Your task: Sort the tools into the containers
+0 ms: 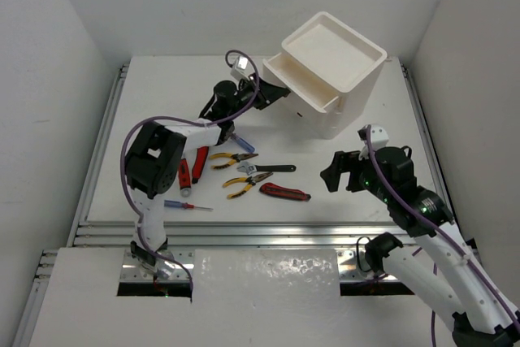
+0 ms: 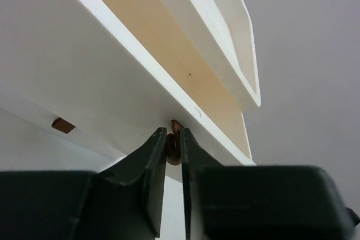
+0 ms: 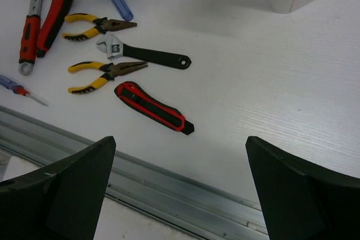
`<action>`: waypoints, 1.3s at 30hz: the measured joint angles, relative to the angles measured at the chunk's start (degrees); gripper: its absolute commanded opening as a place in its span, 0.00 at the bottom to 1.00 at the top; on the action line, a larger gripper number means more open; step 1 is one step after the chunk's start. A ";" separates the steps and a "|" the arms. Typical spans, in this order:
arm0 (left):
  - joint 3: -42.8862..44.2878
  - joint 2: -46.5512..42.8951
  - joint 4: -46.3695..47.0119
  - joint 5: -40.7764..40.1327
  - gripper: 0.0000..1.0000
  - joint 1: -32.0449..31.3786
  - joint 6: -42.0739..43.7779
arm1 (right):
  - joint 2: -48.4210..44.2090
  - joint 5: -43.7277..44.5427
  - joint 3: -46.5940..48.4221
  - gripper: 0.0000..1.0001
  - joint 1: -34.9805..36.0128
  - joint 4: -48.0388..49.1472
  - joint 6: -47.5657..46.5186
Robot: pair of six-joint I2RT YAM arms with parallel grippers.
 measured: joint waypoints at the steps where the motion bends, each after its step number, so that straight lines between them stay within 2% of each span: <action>1: -0.24 -0.46 -0.50 -0.07 0.15 0.02 0.28 | 0.17 -0.09 -0.04 0.99 0.00 0.13 0.00; 4: -0.72 -1.31 -2.05 -0.09 0.38 0.26 1.20 | 0.92 -0.31 -0.15 0.99 0.00 0.46 0.00; 6: -1.25 -1.86 -3.17 -0.24 0.75 0.44 2.08 | 1.46 -0.37 -0.37 0.99 0.00 0.87 0.00; 8: -1.55 -2.86 -5.53 -0.66 0.99 0.55 2.62 | 1.99 -0.48 -0.66 0.99 0.00 1.42 -0.02; 11: -2.05 -6.75 -12.79 -3.30 1.00 0.59 4.42 | 3.91 -1.90 -0.79 0.99 0.00 2.67 -0.13; 14: -2.08 -13.38 -23.02 -9.25 1.00 0.59 7.32 | 7.69 -5.31 -0.79 0.99 0.00 5.60 -0.24; 18: -2.01 -25.00 -38.66 -22.64 1.00 0.61 10.16 | 14.14 -9.31 -0.74 0.99 0.00 9.46 -0.24; 20: -2.03 -31.17 -48.00 -30.71 1.00 0.63 10.29 | 18.29 -10.99 -0.33 0.96 0.26 11.56 -0.48; 24: -2.10 -42.40 -65.46 -43.87 1.00 0.87 10.16 | 32.17 -11.37 7.17 0.90 4.37 13.40 -2.60; 25: -2.14 -45.40 -70.01 -46.36 1.00 0.90 10.45 | 36.59 -10.73 10.21 0.83 6.14 14.23 -3.74; 28: -2.23 -53.96 -79.87 -51.23 1.00 1.07 13.55 | 50.07 -8.09 20.68 0.75 10.21 15.39 -6.99; 31: -4.04 -63.67 -83.82 -55.54 1.00 1.09 19.26 | 63.67 -6.05 31.50 0.67 11.87 16.74 -10.10; 35: -13.20 -75.30 -84.08 -60.61 1.00 1.16 23.71 | 78.86 -3.89 43.50 0.59 12.24 15.85 -13.35; 39: -22.40 -81.66 -83.19 -57.51 1.00 1.84 26.99 | 89.44 -2.64 52.46 0.56 12.41 14.84 -16.00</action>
